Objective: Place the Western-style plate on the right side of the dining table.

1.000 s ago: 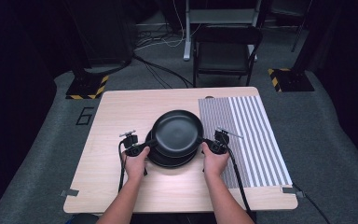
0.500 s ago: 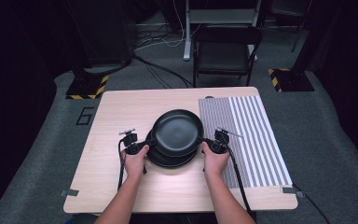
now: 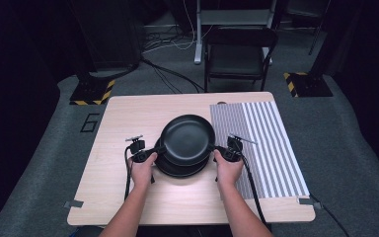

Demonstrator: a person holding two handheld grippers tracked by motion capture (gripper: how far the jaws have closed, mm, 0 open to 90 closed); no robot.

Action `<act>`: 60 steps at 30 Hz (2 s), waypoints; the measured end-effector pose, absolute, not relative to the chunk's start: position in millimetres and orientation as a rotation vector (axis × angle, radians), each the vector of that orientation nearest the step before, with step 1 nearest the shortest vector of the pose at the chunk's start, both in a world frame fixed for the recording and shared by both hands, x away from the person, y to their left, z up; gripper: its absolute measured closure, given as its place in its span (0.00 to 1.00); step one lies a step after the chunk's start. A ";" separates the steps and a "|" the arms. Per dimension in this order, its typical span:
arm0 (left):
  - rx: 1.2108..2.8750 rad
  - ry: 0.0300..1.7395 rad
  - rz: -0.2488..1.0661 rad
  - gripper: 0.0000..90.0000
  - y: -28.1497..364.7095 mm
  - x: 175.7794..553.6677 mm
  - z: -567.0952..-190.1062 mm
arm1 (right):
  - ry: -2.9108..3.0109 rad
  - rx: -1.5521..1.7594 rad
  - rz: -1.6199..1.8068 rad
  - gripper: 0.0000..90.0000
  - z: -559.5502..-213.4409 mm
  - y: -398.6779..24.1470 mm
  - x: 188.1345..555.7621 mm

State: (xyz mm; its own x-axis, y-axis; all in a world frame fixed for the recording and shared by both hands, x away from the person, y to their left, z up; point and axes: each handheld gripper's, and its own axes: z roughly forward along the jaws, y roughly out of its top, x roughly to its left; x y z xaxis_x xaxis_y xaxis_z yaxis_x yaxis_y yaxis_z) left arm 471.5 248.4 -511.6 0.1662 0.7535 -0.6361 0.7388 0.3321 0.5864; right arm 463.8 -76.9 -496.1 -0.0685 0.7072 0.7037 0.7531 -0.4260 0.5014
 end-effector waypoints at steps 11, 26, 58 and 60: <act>1.392 1.514 0.023 0.84 252.9 465.9 -494.3 | -1.677 -2.077 -1.574 0.88 -478.9 -77.0 458.0; 1.385 1.472 0.052 0.85 261.5 461.1 -471.6 | -1.685 -2.026 -1.626 0.88 -461.1 -72.9 454.8; 1.392 1.390 0.053 0.85 253.0 458.4 -441.5 | -1.670 -1.970 -1.710 0.87 -429.6 -86.7 444.6; 1.392 1.389 0.048 0.85 251.9 458.6 -439.3 | -1.672 -1.968 -1.719 0.87 -426.8 -88.5 444.2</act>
